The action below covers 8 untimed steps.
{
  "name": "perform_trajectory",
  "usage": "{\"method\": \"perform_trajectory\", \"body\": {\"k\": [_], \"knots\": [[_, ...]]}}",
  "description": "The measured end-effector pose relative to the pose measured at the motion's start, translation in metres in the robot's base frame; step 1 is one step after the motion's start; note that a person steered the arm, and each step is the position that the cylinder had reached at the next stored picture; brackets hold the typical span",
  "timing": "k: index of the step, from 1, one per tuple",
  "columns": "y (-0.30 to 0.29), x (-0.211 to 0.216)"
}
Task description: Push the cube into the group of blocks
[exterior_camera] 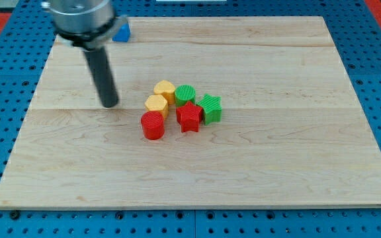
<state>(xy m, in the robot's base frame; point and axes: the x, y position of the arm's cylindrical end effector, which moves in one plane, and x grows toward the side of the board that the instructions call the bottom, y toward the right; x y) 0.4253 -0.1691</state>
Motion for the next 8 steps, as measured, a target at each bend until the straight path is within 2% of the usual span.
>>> {"method": "perform_trajectory", "body": {"k": [1,2,3,5,6,7,8], "knots": [[-0.069,-0.033],[-0.099,-0.088],[-0.106,-0.137],[-0.103,-0.197],[-0.075,-0.199],[0.017,-0.176],[0.074,-0.169]]}}
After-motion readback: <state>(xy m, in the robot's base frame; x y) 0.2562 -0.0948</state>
